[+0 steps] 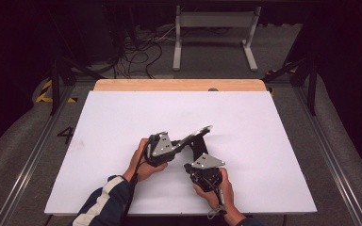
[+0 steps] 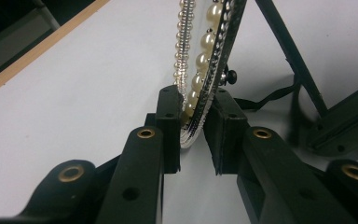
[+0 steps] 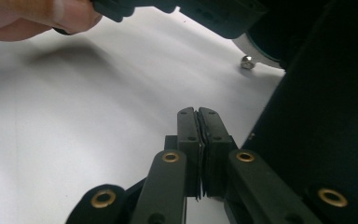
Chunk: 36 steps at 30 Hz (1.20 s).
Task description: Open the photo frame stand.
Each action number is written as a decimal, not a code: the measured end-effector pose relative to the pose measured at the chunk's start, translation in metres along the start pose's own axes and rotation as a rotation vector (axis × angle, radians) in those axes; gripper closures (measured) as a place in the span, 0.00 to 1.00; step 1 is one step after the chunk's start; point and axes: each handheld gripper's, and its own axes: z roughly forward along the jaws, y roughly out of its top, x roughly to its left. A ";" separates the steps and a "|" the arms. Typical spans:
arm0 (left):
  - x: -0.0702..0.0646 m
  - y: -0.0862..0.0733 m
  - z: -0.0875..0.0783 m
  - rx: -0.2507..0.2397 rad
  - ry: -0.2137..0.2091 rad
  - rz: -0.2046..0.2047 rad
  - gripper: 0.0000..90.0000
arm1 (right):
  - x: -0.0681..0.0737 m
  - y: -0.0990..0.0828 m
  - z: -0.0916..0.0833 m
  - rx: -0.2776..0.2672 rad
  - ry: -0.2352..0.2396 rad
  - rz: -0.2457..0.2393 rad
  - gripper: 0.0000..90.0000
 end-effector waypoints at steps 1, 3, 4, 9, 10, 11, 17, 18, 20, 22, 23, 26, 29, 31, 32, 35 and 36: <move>0.000 0.000 0.000 -0.002 0.001 0.000 0.85 | -0.001 0.000 -0.001 0.000 -0.002 0.002 0.98; 0.000 0.001 0.000 -0.004 0.005 0.001 0.83 | -0.002 0.000 -0.002 -0.001 -0.007 0.005 0.98; -0.001 0.002 0.000 -0.007 0.001 0.003 0.83 | -0.003 0.000 -0.002 -0.002 -0.014 0.009 0.98; -0.003 0.007 -0.004 -0.007 0.013 0.026 0.87 | -0.001 0.000 -0.002 0.005 -0.040 0.001 0.98; -0.004 0.008 -0.004 -0.003 0.014 0.032 0.87 | -0.001 0.000 -0.002 0.008 -0.044 0.000 0.99; -0.004 0.008 -0.004 -0.001 0.015 0.034 0.87 | -0.001 0.000 -0.002 0.008 -0.042 0.011 1.00; -0.009 0.010 -0.005 0.022 0.013 0.060 0.87 | -0.006 -0.003 -0.003 0.015 -0.094 0.023 1.00; -0.010 0.011 -0.006 0.023 0.014 0.061 0.87 | -0.009 -0.004 -0.004 0.014 -0.087 0.037 1.00; -0.010 0.011 -0.006 0.020 0.010 0.055 0.87 | -0.011 -0.005 -0.004 0.014 -0.082 0.049 1.00; -0.011 0.012 -0.006 0.018 0.006 0.053 0.86 | -0.016 -0.006 -0.006 0.016 -0.094 0.055 1.00; -0.011 0.012 -0.006 0.018 0.006 0.053 0.86 | -0.016 -0.006 -0.006 0.016 -0.094 0.055 1.00; -0.012 0.013 -0.007 0.018 0.007 0.055 0.87 | -0.022 -0.007 -0.007 0.023 -0.104 0.064 1.00; -0.014 0.014 -0.007 0.020 0.006 0.058 0.86 | -0.024 -0.007 -0.007 0.024 -0.105 0.070 1.00; -0.015 0.015 -0.007 0.026 0.014 0.066 0.86 | -0.027 -0.008 -0.008 0.025 -0.104 0.078 1.00; -0.016 0.015 -0.007 0.026 0.014 0.068 0.86 | -0.028 -0.008 -0.008 0.025 -0.101 0.077 1.00; -0.017 0.016 -0.007 0.027 0.014 0.070 0.86 | -0.030 -0.009 -0.009 0.026 -0.105 0.079 1.00; -0.018 0.016 -0.007 0.028 0.014 0.069 0.86 | -0.031 -0.009 -0.009 0.027 -0.104 0.080 1.00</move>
